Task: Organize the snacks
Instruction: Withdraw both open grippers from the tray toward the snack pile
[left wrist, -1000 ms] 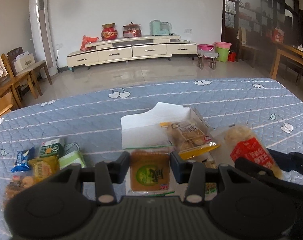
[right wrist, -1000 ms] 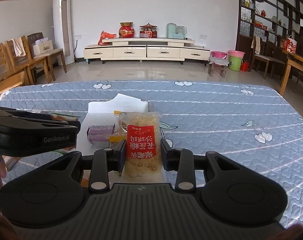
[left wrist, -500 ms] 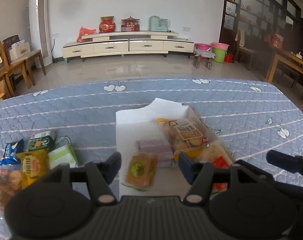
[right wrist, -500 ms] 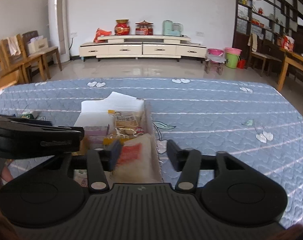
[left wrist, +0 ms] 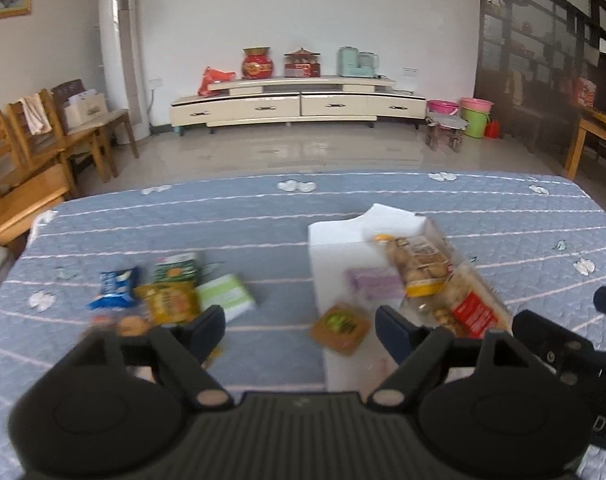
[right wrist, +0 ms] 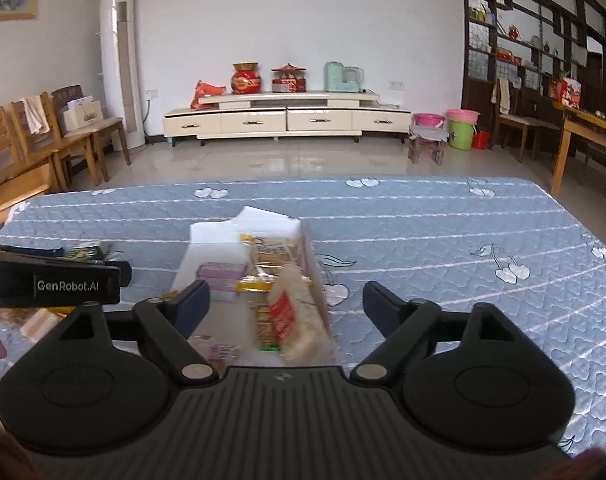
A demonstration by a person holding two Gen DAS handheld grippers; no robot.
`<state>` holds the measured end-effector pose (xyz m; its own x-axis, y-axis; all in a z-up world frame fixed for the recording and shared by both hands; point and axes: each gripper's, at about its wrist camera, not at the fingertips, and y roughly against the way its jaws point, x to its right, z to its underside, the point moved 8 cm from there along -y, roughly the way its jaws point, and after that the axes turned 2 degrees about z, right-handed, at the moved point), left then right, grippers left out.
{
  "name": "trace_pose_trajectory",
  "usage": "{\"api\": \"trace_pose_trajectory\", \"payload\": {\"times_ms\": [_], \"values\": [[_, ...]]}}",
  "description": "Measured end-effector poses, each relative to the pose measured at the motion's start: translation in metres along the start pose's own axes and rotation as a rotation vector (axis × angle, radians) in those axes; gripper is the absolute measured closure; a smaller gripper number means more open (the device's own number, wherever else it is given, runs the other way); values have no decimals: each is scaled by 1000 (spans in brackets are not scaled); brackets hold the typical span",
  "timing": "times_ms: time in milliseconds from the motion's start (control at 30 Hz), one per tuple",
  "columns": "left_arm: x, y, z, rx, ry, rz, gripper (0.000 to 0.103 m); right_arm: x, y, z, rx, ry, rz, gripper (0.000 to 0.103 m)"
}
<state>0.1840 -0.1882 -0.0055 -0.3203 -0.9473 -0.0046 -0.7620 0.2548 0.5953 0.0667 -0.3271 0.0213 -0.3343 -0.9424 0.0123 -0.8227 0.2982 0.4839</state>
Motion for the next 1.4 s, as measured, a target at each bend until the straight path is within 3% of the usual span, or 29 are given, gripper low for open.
{"api": "trace_pose_trajectory", "payload": {"times_ms": [600,1400], "values": [[-83,52,38,6,71,-122,16,-81,26,8,-4,82,-104,0],[-163,65,63,-5,165,-203,16,-162,11,18,-34,184,-235,0]]}}
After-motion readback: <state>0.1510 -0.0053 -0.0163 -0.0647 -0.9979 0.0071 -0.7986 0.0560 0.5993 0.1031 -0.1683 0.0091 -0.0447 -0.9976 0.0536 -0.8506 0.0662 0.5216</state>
